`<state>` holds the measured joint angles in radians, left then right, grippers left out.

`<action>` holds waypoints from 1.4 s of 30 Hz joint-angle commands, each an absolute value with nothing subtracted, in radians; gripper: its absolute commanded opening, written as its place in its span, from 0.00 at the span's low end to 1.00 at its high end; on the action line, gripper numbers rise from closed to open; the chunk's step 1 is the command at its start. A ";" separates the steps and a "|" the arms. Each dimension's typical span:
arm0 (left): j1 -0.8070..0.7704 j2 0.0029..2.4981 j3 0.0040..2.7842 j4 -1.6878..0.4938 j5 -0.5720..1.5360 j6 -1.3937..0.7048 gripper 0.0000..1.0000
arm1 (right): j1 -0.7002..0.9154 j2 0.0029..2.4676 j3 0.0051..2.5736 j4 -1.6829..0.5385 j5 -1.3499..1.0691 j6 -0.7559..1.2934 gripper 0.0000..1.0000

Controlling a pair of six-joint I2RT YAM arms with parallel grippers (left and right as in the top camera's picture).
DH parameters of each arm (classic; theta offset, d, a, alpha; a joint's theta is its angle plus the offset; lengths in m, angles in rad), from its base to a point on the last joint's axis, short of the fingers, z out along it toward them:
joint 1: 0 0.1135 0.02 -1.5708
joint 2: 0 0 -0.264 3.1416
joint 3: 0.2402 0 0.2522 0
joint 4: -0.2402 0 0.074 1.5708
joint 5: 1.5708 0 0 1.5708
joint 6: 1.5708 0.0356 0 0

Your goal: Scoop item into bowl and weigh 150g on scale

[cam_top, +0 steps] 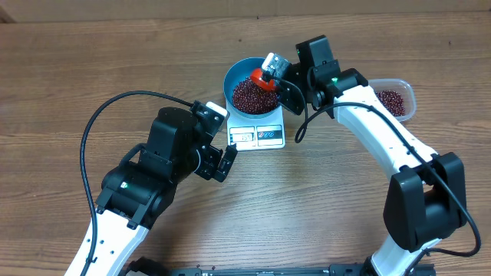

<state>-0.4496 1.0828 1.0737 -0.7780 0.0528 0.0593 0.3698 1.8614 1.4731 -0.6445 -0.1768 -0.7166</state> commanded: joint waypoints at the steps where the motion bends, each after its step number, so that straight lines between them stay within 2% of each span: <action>1: -0.445 1.071 1.082 -0.775 0.064 0.075 1.00 | 0.410 1.866 1.548 -0.670 -0.040 -0.708 0.03; 8: -0.445 1.071 1.082 -0.775 0.064 0.075 1.00 | 0.433 1.866 1.639 -0.722 -0.019 -0.714 0.03; 19: -0.445 1.071 1.082 -0.775 0.064 0.075 1.00 | 0.433 1.866 1.645 -0.863 -0.057 -0.714 0.03; 42: -0.445 1.071 1.082 -0.775 0.064 0.075 0.99 | 0.477 1.941 1.645 -0.789 -0.023 -0.707 0.03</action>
